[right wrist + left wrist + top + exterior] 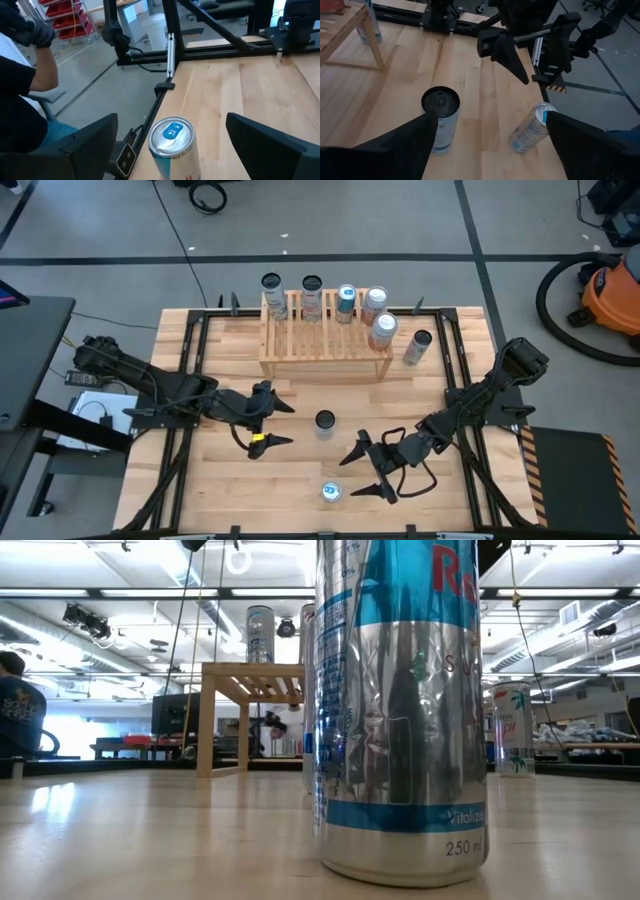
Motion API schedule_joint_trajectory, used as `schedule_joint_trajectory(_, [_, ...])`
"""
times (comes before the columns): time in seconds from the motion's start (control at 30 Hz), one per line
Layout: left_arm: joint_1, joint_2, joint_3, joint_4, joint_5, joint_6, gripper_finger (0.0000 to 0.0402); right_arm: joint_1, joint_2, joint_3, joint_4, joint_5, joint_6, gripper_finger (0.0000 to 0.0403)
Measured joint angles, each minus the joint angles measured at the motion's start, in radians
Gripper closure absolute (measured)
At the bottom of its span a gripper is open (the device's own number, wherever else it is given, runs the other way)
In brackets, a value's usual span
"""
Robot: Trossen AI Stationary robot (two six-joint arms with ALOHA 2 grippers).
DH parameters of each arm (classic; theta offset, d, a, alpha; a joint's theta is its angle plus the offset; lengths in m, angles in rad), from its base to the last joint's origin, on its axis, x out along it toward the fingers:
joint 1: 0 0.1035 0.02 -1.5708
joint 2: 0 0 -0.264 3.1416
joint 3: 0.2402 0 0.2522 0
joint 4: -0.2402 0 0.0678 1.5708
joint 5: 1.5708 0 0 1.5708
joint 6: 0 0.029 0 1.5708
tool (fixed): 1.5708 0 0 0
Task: Place canned beverage on shelf
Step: Put the blue soda can on the shelf aligned with the other blue soda can
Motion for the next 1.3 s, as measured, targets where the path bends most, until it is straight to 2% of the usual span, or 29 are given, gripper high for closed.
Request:
schedule_joint_trajectory(0.4, [0.0, 0.0, 0.0, 0.0, 0.0, 0.019, 0.0028, -0.013, 0.0, 0.015, 0.019, 0.013, 0.005, 0.0023])
schedule_joint_trajectory(0.57, [0.0, 0.0, 0.0, 0.0, 0.0, 0.02, 0.0028, -0.057, 0.0, 0.135, -0.14, -0.101, -0.02, 0.0023])
schedule_joint_trajectory(0.7, [0.0, 0.0, 0.0, -0.001, 0.0, 0.021, 0.0028, -0.067, 0.0, 0.226, -0.304, -0.111, -0.078, 0.0023])
schedule_joint_trajectory(0.97, [0.0, 0.0, 0.0, -0.002, 0.0, 0.021, 0.0028, -0.063, 0.002, 0.248, -0.361, -0.11, -0.058, 0.0023])
schedule_joint_trajectory(1.17, [0.0, 0.001, 0.0, -0.008, 0.001, 0.021, 0.0028, -0.063, 0.078, 0.263, -0.369, -0.147, -0.018, 0.0023])
schedule_joint_trajectory(1.3, [0.0, 0.001, 0.0, -0.01, 0.001, 0.021, 0.0028, -0.062, 0.145, 0.319, -0.39, -0.225, -0.043, 0.0023])
